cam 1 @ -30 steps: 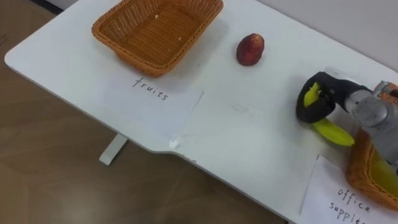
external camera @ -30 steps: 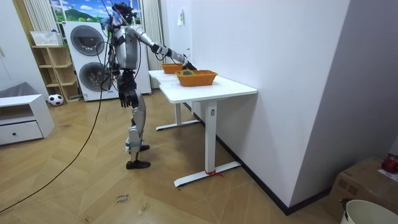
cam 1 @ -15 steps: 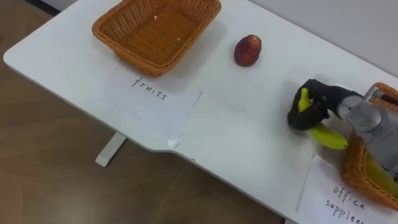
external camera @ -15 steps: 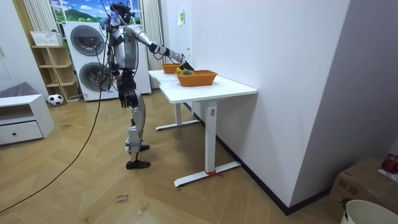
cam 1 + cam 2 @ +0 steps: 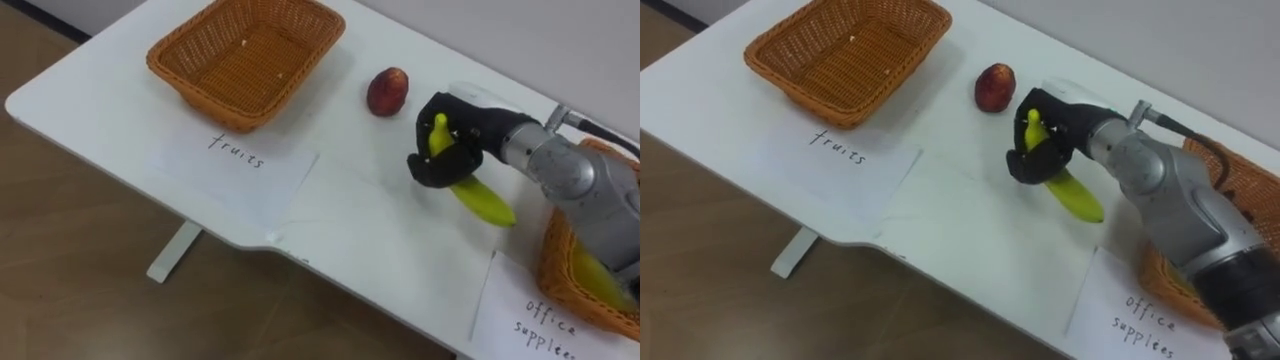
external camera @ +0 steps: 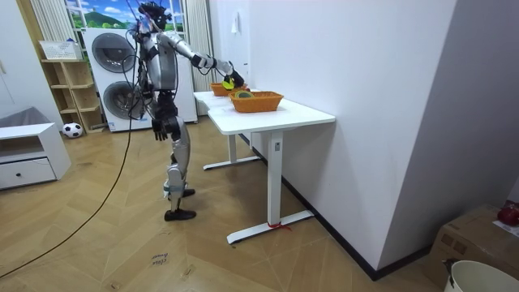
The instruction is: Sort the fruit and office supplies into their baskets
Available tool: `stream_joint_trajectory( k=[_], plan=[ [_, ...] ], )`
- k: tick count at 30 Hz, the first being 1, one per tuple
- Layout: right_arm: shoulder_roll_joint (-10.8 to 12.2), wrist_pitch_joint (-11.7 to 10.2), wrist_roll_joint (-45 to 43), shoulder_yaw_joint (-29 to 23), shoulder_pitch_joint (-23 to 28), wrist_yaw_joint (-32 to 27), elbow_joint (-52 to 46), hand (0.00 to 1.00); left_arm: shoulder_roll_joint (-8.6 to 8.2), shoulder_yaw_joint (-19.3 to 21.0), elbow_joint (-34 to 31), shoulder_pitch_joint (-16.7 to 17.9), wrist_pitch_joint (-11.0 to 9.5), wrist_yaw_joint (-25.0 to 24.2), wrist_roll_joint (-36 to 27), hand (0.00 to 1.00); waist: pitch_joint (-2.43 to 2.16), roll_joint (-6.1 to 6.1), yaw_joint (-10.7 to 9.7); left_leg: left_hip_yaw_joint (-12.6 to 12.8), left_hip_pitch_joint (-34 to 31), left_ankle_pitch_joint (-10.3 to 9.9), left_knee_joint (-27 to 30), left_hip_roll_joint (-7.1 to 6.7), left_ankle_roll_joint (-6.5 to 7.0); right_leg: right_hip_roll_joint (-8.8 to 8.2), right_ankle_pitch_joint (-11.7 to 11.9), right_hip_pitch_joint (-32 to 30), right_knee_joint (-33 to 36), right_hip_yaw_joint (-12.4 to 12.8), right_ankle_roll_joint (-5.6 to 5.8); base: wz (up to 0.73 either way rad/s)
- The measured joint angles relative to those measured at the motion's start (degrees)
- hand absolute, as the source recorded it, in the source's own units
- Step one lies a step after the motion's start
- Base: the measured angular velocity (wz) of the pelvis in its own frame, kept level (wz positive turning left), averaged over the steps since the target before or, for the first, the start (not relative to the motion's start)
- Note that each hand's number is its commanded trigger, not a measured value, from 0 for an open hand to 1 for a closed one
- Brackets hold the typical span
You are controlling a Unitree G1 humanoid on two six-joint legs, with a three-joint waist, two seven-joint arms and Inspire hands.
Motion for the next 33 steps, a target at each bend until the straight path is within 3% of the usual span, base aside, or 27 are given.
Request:
stream_joint_trajectory(
  k=[4, 7, 8, 9, 13, 19, 24, 33],
  plan=[
    [0.00, 0.06, -0.04, -2.01, 0.37, -0.07, -3.87, 1.00, -1.86, 2.59, -0.52, 1.00, 0.17, 0.58, 1.57, 0.00, -0.31, 0.76, -0.11, 0.34, 1.79, 0.06, -0.84, -0.08, 0.02, -0.17, -0.01, 1.29, -0.06, -0.20, 0.01, -0.04],
    [0.10, 0.11, 0.18, -3.38, 0.83, -1.12, -6.32, 1.00, -2.26, 2.65, -0.53, 2.11, 0.77, 1.31, 1.56, 0.00, -0.73, 1.10, -0.46, 0.22, 3.86, 0.24, -2.13, -0.26, 0.03, -0.35, -0.10, 2.86, -0.07, -0.32, 0.17, 0.04],
    [0.10, 0.09, 0.57, -4.11, 1.13, -2.05, -6.79, 1.00, -2.64, 3.20, -0.46, 2.52, 0.96, 1.37, 1.56, 0.00, -1.11, 1.24, -0.47, 0.13, 4.49, 0.34, -2.57, -0.38, 0.10, -0.45, -0.11, 3.40, -0.07, -0.43, 0.18, 0.10],
    [0.18, 0.09, 0.86, -4.78, 1.13, -2.80, -6.88, 1.00, -2.91, 3.20, -0.47, 2.91, 0.98, 1.41, 1.56, 0.00, -0.92, 1.77, -0.44, 0.03, 5.24, 0.34, -2.81, -0.50, 0.11, -0.54, -0.14, 4.07, -0.08, -0.53, 0.23, 0.07],
    [0.46, 0.01, 0.68, -6.52, 1.13, -4.03, -6.91, 1.00, -3.34, 3.25, -0.50, 3.37, 0.97, 1.36, 2.15, 0.00, -1.19, 1.40, -1.50, -0.50, 5.93, 0.57, -3.44, -1.09, 0.39, -1.08, -0.55, 4.98, -0.06, -1.03, 0.89, 0.10],
    [0.70, 0.13, 0.74, -7.87, 1.12, -5.38, -6.99, 1.00, -3.80, 3.41, -2.15, 4.37, 1.06, 0.40, 2.70, 0.00, -1.12, 1.35, -1.69, -1.04, 5.98, 0.70, -3.56, -1.74, 0.65, -1.56, -0.58, 5.31, -0.04, -0.96, 0.95, 0.07],
    [0.75, 0.56, 1.04, -7.88, 1.10, -5.38, -8.30, 1.00, -4.15, 5.51, -4.79, 5.58, 1.63, -0.98, 2.78, 0.00, -1.09, 1.11, -1.03, -1.63, 5.86, 0.79, -3.59, -2.03, 0.80, -1.63, -0.72, 5.24, -0.04, -0.15, 1.17, 0.06],
    [0.75, 2.80, 3.30, -7.90, -0.02, -5.41, -9.71, 1.00, -4.98, 8.11, -7.14, 8.62, 3.40, -1.96, 5.08, 0.00, -1.00, 0.80, 0.26, -3.10, 5.73, 0.80, -3.61, -2.29, 0.78, -1.62, -0.78, 5.74, 0.00, -1.70, 1.27, 0.09]
  ],
)
